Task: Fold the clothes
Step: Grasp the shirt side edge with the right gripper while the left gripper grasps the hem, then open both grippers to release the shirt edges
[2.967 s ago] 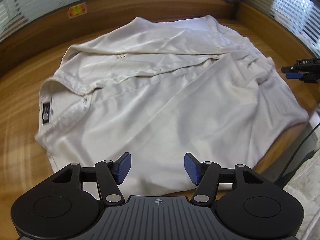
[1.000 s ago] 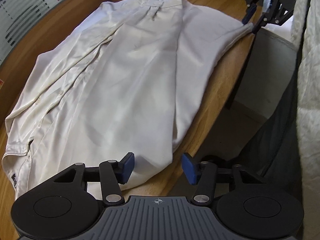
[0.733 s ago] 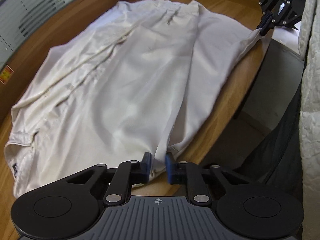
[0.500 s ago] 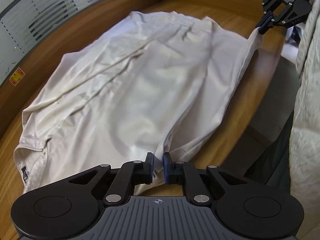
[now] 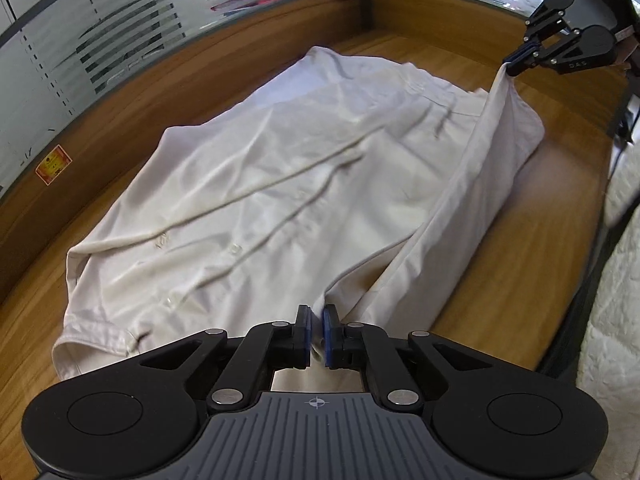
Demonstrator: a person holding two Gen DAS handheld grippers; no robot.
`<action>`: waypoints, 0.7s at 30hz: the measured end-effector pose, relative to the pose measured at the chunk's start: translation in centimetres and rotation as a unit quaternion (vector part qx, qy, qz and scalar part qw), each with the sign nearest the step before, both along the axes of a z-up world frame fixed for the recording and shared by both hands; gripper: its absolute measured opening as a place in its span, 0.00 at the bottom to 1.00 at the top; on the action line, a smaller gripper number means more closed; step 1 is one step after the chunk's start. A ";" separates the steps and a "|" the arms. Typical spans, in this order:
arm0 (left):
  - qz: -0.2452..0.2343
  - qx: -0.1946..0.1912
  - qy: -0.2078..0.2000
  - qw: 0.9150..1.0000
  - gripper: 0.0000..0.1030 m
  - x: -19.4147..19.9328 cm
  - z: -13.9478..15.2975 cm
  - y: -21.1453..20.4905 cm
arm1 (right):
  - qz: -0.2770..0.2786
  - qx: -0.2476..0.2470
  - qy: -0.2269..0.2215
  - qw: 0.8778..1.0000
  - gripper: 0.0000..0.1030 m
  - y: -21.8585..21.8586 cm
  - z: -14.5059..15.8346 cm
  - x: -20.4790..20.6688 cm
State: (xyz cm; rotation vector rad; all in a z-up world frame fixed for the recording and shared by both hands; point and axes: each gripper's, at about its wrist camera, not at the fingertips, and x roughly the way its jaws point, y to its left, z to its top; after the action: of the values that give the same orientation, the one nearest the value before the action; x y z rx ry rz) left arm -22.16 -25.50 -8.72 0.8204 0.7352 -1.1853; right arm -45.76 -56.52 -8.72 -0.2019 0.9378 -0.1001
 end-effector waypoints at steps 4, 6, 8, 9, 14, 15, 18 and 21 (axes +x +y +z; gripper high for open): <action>0.015 0.004 0.024 1.000 0.07 3.4 -0.5 -1.9 | -0.016 0.001 0.024 1.000 0.05 -2.2 -1.3 3.4; 0.024 0.004 0.035 0.999 0.07 5.2 -0.8 -2.9 | -0.021 0.002 0.040 0.999 0.05 -3.2 -2.3 4.9; 0.035 0.006 0.047 0.998 0.07 6.9 -1.4 -3.9 | -0.026 0.005 0.055 0.998 0.05 -4.0 -3.4 6.3; 0.040 0.007 0.054 0.998 0.07 7.7 -1.7 -4.4 | -0.029 0.006 0.064 0.998 0.05 -4.3 -4.0 7.0; 0.086 0.003 0.079 0.993 0.27 10.6 -2.4 -5.4 | -0.039 0.009 0.109 0.993 0.12 -5.3 -6.7 9.4; 0.095 0.001 0.085 0.992 0.40 11.0 -2.3 -5.3 | -0.043 0.006 0.114 0.993 0.24 -5.3 -7.0 9.6; 0.112 -0.017 0.098 0.989 0.48 11.6 -1.4 -3.9 | -0.052 0.006 0.108 0.993 0.27 -5.3 -6.6 9.6; 0.130 -0.026 0.107 0.985 0.48 12.0 -0.7 -1.5 | -0.063 0.010 0.095 0.993 0.29 -4.9 -5.3 9.3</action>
State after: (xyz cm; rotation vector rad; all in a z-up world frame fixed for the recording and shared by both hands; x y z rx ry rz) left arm -10.18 -27.04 -9.39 0.5378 0.9529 -1.0607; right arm -36.44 -61.46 -14.00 -0.1341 1.1415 -0.1902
